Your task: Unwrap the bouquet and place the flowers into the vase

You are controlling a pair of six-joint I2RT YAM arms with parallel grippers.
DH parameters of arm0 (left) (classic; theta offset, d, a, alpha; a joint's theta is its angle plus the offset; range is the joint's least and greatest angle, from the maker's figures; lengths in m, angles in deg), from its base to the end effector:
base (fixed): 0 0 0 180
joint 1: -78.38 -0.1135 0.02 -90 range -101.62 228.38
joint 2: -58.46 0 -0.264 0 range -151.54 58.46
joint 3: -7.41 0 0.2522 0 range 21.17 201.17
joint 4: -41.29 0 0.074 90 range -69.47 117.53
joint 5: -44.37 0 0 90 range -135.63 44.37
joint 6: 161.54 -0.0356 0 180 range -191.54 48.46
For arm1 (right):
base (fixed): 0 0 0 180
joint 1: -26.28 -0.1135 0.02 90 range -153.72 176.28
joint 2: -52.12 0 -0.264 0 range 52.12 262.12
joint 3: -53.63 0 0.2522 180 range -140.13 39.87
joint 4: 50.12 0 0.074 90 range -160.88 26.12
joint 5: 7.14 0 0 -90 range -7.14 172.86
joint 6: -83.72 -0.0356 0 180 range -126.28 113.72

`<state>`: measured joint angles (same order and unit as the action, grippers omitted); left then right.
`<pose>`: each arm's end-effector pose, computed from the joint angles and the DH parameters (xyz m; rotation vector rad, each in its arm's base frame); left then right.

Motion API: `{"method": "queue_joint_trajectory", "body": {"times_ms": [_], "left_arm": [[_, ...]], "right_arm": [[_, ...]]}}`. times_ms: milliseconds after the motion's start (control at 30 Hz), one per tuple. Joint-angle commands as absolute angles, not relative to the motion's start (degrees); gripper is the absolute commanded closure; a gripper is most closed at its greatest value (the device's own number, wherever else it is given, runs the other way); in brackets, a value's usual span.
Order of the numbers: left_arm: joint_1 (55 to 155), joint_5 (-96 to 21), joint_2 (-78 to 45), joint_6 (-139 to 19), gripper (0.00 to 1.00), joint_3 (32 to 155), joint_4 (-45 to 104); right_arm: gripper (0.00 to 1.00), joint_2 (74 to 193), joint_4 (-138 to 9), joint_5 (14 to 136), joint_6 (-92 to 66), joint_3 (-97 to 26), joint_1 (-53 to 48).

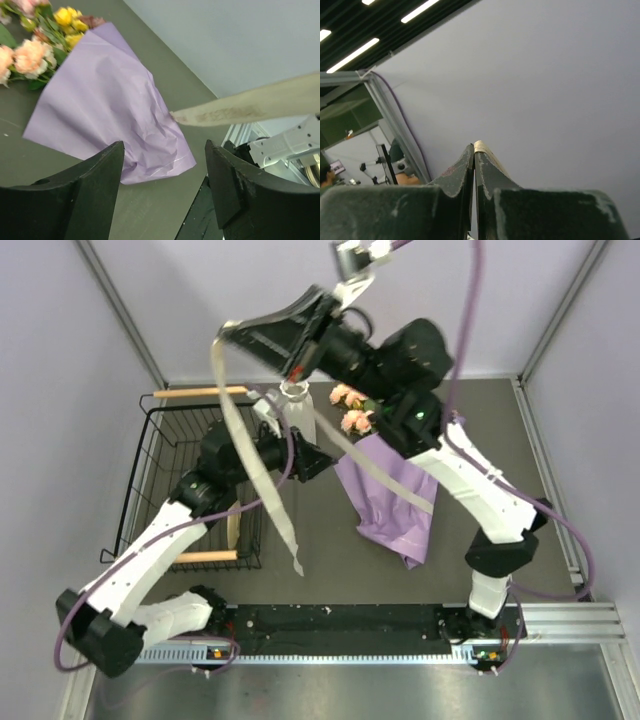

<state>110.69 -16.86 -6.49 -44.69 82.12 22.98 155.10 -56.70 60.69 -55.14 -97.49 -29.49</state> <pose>0.2113 -0.1539 0.3798 0.4853 1.7886 -1.1727 0.1732 0.2784 0.6296 -0.4852 0.9527 1.8418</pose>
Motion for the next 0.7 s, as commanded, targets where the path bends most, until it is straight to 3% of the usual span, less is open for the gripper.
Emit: {"method": "queue_joint_trajectory", "body": {"times_ms": [0,67,200,467,667], "left_arm": [[108.61,-21.18,1.41,-45.52,0.27,79.80,21.74],[107.65,-22.33,4.14,-45.79,0.25,78.84,20.33],[107.03,-25.32,6.25,-46.84,0.23,78.48,17.43],[106.41,-26.65,3.27,-46.23,0.21,76.55,17.86],[106.41,-25.25,-1.21,-45.96,0.12,77.51,19.71]], "right_arm": [[1.00,156.36,-53.43,61.24,-48.12,-99.09,-34.63],[1.00,154.87,-53.08,60.98,-47.06,-96.03,-34.63],[1.00,146.45,-52.90,66.15,-41.09,-77.79,-34.72],[1.00,120.28,-54.56,84.06,-27.91,-45.25,-34.63],[1.00,107.07,-59.22,95.95,-22.89,-33.19,-34.11]]}}
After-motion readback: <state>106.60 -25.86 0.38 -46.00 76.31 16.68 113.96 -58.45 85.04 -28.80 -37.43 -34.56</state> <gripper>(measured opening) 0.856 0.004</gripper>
